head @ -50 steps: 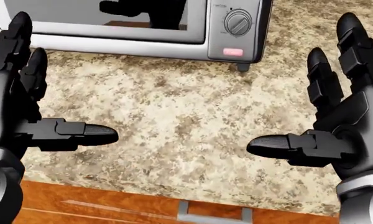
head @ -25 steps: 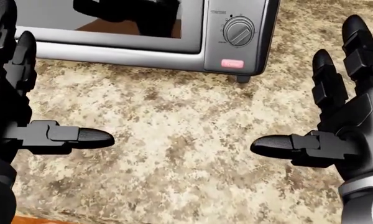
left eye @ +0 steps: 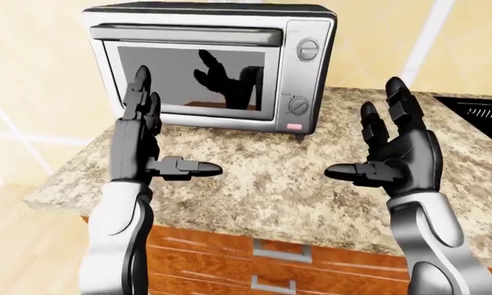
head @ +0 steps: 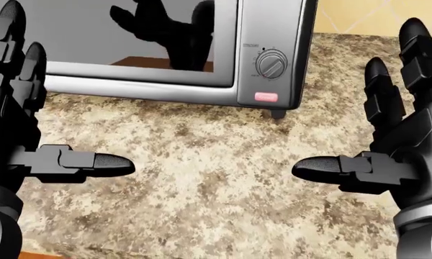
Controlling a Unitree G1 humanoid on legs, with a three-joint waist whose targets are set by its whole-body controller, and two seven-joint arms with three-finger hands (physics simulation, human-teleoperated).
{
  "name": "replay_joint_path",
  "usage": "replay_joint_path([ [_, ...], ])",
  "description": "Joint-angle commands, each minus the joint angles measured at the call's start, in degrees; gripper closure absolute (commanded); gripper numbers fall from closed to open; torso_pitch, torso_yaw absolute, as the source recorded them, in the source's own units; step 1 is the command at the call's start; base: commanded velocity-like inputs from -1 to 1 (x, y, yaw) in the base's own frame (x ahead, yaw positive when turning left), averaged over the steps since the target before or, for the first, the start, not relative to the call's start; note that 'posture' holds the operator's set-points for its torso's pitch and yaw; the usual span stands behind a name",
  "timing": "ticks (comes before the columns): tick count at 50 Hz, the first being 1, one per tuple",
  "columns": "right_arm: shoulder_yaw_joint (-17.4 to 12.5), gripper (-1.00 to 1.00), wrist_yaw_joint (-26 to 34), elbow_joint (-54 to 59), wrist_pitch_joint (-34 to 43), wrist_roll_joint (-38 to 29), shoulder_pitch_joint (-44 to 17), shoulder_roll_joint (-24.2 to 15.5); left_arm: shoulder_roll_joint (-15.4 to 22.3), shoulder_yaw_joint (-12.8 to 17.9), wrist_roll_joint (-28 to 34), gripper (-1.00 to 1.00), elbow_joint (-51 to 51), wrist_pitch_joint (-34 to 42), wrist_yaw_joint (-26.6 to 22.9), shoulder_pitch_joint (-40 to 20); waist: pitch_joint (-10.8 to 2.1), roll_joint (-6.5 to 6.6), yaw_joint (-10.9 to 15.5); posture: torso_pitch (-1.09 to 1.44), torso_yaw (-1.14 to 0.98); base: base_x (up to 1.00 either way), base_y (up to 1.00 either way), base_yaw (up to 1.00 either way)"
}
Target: Open the toaster oven door.
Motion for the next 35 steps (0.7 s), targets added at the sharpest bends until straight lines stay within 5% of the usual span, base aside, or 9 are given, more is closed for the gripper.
replay_joint_path([
  [1, -0.2, -1.00, 0.3, -1.5, -1.8, 0.0, -1.2, -0.4, 0.3, 0.2, 0.0, -1.00, -1.8, -1.6, 0.1, -1.5, -1.16, 0.05, 0.0, -0.20, 0.00, 0.00, 0.00, 0.00],
  [16, -0.2, -1.00, 0.2, -1.9, -1.1, -0.1, -1.5, -0.5, 0.6, 0.3, -0.4, -1.00, -1.0, -1.5, -0.2, -2.6, -9.27, 0.11, 0.3, -0.35, 0.00, 0.00, 0.00, 0.00],
  [35, 0.1, -1.00, 0.4, -1.6, -1.7, -0.5, -1.2, -0.2, 1.0, 0.1, -0.3, -1.00, -1.5, -0.6, -0.6, -3.2, -14.30, 0.14, 1.0, -0.53, 0.00, 0.00, 0.00, 0.00],
])
